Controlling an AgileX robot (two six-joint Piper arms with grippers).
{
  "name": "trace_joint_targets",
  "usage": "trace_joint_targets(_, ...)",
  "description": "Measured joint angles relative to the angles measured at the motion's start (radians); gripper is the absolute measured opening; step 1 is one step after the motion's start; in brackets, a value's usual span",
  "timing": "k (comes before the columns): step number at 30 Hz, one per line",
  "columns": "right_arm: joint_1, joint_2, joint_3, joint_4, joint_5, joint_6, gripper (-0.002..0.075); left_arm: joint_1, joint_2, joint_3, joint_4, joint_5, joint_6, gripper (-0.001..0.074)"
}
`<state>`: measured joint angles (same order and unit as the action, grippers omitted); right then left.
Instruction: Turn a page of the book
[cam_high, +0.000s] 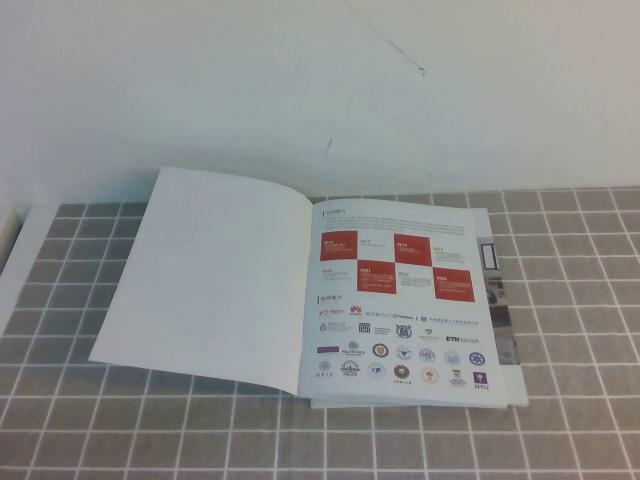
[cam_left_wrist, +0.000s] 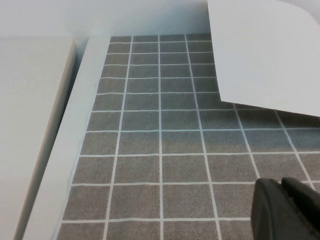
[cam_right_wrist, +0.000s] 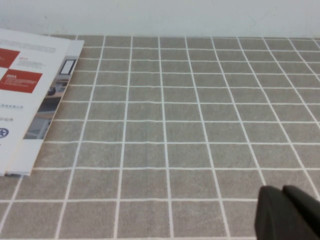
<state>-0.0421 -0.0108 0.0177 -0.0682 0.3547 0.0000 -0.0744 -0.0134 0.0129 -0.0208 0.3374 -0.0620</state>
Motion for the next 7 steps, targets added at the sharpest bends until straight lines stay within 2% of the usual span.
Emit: trace_joint_targets(7,0.0,0.0,0.0,-0.001,0.0,0.005,-0.0001,0.0,0.0,0.0,0.0,0.0,0.0,-0.0004)
